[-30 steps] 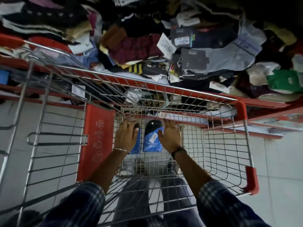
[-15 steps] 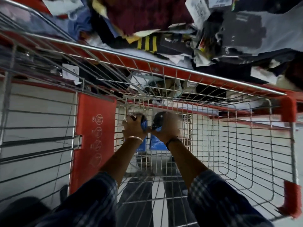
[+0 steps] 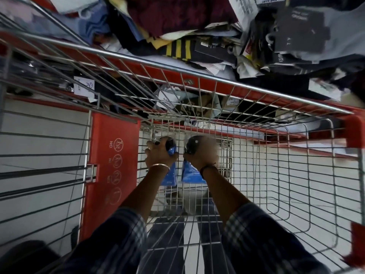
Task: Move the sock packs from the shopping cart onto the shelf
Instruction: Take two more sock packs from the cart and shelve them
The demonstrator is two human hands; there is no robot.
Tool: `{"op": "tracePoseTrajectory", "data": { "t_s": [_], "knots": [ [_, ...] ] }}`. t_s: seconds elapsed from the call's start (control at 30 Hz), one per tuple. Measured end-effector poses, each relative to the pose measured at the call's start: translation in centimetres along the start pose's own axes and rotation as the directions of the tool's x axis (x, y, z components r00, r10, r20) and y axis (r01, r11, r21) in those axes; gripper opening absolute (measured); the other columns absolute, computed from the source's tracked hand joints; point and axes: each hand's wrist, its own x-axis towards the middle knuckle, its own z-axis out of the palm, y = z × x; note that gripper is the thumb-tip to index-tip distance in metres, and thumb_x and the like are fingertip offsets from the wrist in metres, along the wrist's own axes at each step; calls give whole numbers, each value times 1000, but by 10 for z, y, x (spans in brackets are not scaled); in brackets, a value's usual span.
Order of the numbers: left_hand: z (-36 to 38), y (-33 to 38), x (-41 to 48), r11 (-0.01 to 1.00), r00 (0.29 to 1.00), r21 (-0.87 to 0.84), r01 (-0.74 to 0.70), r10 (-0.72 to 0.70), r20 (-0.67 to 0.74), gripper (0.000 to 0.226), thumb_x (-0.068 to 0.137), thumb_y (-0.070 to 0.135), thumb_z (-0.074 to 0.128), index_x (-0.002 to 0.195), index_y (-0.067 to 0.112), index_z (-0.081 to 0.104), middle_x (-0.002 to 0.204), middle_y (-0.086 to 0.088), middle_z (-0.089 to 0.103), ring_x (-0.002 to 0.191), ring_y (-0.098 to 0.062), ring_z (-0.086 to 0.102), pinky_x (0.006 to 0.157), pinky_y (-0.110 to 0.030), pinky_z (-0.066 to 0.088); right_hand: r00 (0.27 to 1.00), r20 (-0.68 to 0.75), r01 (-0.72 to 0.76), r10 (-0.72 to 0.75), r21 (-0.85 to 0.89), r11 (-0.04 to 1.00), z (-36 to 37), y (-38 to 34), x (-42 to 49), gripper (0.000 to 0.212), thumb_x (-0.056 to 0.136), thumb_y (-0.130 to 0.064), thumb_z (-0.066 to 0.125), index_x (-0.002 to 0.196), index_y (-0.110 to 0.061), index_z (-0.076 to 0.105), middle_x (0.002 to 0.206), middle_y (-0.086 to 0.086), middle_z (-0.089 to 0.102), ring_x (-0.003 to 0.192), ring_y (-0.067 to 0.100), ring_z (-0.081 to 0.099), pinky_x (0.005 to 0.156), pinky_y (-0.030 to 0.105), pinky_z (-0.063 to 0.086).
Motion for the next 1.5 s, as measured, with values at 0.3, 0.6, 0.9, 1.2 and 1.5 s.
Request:
{"op": "tracePoseTrajectory", "data": {
  "t_s": [0.3, 0.6, 0.9, 1.2, 1.5],
  "knots": [
    [-58, 28, -59, 989, 996, -136, -59, 48, -78, 71, 71, 41, 75, 134, 34, 42, 129, -20, 37, 108, -43, 47, 81, -48, 51, 968, -207, 161, -139, 97, 982, -62, 13, -72, 90, 61, -51, 79, 127, -16, 30, 127, 18, 45, 99, 39, 61, 77, 46, 54],
    [-130, 67, -131, 969, 925, -134, -209, 151, -348, 69, 65, 44, 78, 126, 35, 49, 128, -17, 38, 105, -38, 49, 74, -38, 50, 848, -462, 354, -259, 129, 926, -147, 10, -146, 87, 60, -60, 76, 122, -18, 33, 126, 16, 45, 93, 37, 62, 68, 45, 58],
    [-230, 125, -190, 894, 722, -109, -434, 273, -636, 70, 62, 53, 77, 124, 40, 47, 125, -9, 39, 106, -29, 53, 50, -24, 35, 627, -724, 508, -288, 99, 855, -267, -17, -199, 83, 52, -61, 79, 112, -21, 37, 113, 7, 49, 89, 28, 60, 59, 33, 51],
    [-348, 197, -225, 795, 455, -23, -606, 323, -830, 65, 60, 57, 74, 117, 41, 47, 117, -4, 38, 94, -27, 56, 53, -28, 44, 336, -897, 654, -289, 1, 757, -372, -56, -239, 80, 54, -58, 79, 111, -20, 39, 113, 8, 50, 87, 31, 60, 57, 33, 47],
    [-452, 254, -227, 711, 187, 99, -696, 314, -931, 63, 65, 58, 71, 119, 38, 47, 113, -6, 41, 94, -23, 53, 48, -24, 38, 124, -969, 724, -214, -59, 687, -460, -109, -259, 79, 57, -54, 78, 115, -15, 42, 114, 11, 53, 93, 31, 59, 62, 31, 41]
  ]
}}
